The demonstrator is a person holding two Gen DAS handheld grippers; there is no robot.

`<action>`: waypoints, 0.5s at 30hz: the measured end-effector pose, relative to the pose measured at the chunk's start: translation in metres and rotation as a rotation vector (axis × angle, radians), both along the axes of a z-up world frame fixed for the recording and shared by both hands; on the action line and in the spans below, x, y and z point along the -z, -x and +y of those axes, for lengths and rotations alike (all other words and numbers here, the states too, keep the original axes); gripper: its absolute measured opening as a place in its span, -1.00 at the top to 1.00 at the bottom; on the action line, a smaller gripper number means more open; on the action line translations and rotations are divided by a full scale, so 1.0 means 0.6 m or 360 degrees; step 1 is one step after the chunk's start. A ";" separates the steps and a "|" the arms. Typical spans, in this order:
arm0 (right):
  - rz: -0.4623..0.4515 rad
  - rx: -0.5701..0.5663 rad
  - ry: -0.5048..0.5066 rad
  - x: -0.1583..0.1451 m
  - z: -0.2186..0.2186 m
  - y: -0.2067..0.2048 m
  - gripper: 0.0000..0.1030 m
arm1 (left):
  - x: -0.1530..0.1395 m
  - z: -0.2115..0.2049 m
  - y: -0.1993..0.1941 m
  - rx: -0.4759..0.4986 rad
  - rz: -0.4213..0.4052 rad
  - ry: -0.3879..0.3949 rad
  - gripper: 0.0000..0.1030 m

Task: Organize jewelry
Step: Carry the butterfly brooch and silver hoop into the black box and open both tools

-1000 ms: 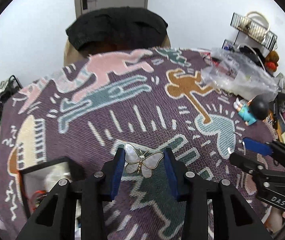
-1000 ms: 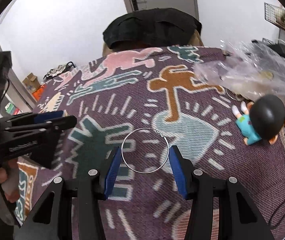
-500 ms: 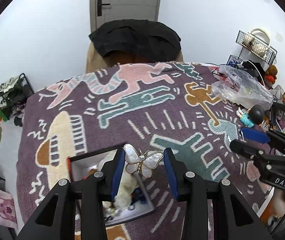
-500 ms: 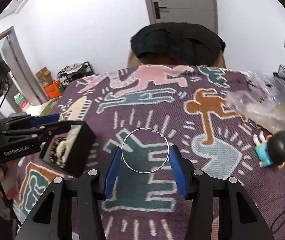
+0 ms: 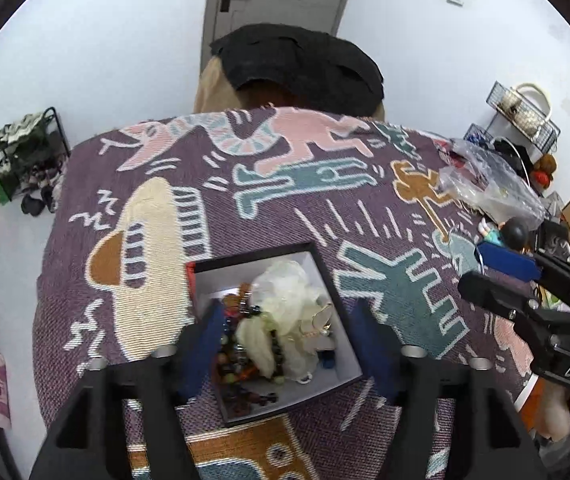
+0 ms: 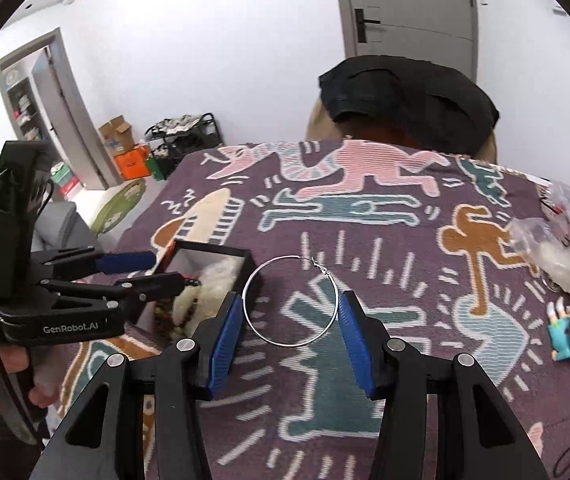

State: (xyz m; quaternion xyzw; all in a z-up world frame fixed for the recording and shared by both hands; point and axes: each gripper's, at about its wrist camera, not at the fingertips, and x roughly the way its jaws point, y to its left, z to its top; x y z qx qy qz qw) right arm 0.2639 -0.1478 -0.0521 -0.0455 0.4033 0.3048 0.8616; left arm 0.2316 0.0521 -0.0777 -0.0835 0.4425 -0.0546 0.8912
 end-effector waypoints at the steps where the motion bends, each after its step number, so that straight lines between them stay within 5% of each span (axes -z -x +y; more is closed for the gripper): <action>1: -0.0001 -0.0010 0.0003 0.000 0.006 0.002 0.03 | -0.002 0.007 0.006 -0.0013 -0.0018 0.0001 -0.44; 15: 0.0016 -0.0151 0.0032 0.011 0.096 0.017 0.03 | -0.007 0.088 0.054 -0.0133 -0.0070 -0.0027 -0.44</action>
